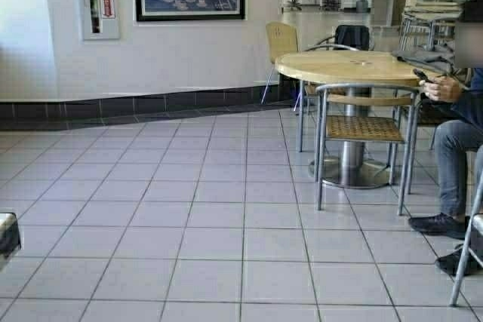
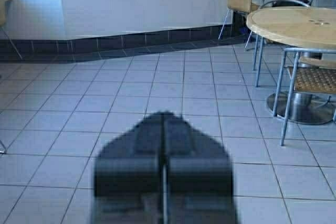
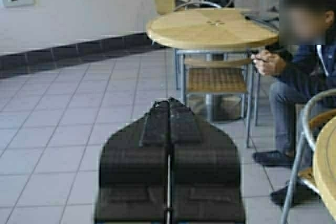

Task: Push the chairs under the table

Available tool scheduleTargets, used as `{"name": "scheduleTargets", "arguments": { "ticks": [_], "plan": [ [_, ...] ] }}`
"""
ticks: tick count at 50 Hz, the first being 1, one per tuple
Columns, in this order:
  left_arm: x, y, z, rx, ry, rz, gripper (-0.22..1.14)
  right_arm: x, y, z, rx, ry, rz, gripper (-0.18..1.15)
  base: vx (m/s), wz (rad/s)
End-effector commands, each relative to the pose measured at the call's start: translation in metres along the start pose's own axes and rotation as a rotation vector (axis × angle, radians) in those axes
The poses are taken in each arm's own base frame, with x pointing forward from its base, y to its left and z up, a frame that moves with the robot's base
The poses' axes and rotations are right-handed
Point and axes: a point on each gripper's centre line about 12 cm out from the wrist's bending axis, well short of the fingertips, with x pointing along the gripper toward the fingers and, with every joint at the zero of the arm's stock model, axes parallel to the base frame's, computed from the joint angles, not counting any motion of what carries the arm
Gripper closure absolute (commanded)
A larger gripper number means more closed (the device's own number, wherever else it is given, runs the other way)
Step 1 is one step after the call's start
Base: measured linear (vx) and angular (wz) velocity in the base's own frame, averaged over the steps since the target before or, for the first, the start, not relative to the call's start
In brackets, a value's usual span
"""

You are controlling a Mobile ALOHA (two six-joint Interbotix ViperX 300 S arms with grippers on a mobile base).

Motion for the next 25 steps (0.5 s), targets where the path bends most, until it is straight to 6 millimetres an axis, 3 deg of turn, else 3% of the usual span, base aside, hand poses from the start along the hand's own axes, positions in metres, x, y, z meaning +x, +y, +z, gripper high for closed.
{"name": "scheduleTargets", "arguments": {
  "ticks": [1,18,25],
  "plan": [
    [0.001,-0.002,0.000,-0.002,0.003,-0.009,0.93,0.000,0.002,0.003,0.022,-0.008,0.008,0.96,0.00,0.00],
    [-0.002,-0.002,0.002,-0.002,-0.015,-0.009,0.89,-0.026,0.001,0.007,0.021,-0.089,0.009,0.93,0.02,-0.01],
    [-0.006,-0.002,0.008,-0.004,-0.044,-0.009,0.89,-0.028,0.001,0.010,0.021,-0.103,0.007,0.93,0.09,-0.03]
  ]
}}
